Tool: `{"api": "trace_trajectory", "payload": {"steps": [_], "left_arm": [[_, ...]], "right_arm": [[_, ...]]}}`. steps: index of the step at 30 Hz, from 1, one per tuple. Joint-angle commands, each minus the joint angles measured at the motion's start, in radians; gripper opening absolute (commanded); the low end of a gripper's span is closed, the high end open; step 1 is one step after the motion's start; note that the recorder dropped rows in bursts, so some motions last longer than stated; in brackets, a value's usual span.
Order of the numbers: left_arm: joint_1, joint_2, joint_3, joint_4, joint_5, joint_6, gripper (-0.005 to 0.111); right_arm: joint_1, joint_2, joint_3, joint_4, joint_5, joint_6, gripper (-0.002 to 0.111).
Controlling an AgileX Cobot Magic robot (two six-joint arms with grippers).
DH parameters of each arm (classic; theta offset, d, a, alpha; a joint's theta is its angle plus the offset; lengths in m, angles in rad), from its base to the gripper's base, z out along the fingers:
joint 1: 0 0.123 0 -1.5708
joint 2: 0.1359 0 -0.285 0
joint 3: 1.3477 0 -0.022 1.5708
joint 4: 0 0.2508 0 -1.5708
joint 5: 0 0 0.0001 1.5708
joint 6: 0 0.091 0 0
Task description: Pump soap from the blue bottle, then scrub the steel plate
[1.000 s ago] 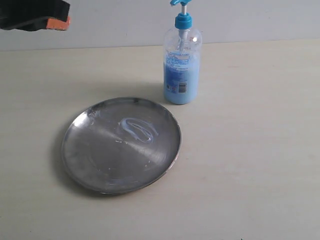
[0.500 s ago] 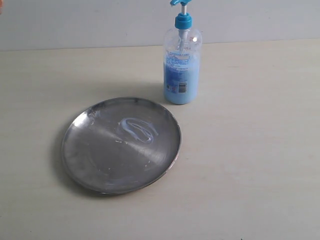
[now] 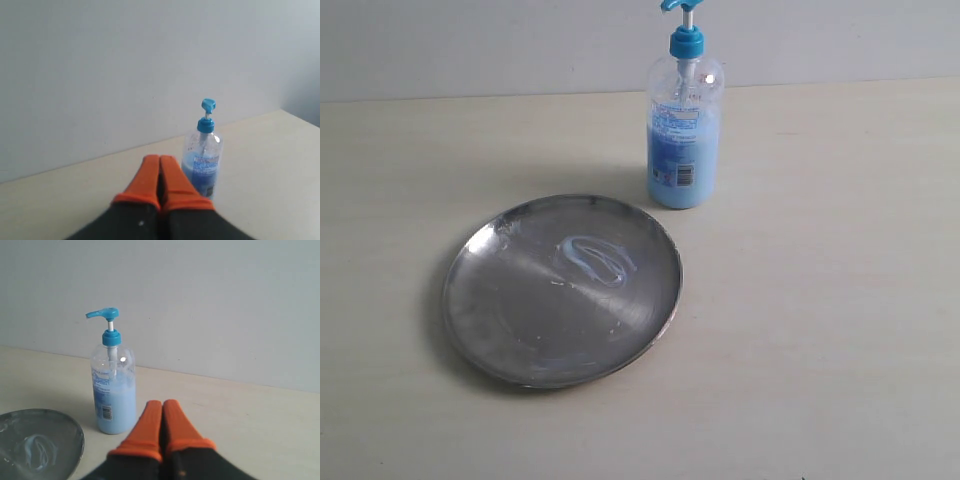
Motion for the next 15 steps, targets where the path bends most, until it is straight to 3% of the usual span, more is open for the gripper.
{"api": "trace_trajectory", "payload": {"steps": [1, 15], "left_arm": [[0.002, -0.043, 0.017, -0.009, -0.027, 0.002, 0.000], [0.002, -0.062, 0.017, 0.002, -0.020, 0.002, 0.000]], "right_arm": [[0.002, -0.007, 0.006, 0.002, -0.012, 0.002, 0.000], [0.002, -0.007, 0.006, 0.002, -0.012, 0.003, 0.000]]}}
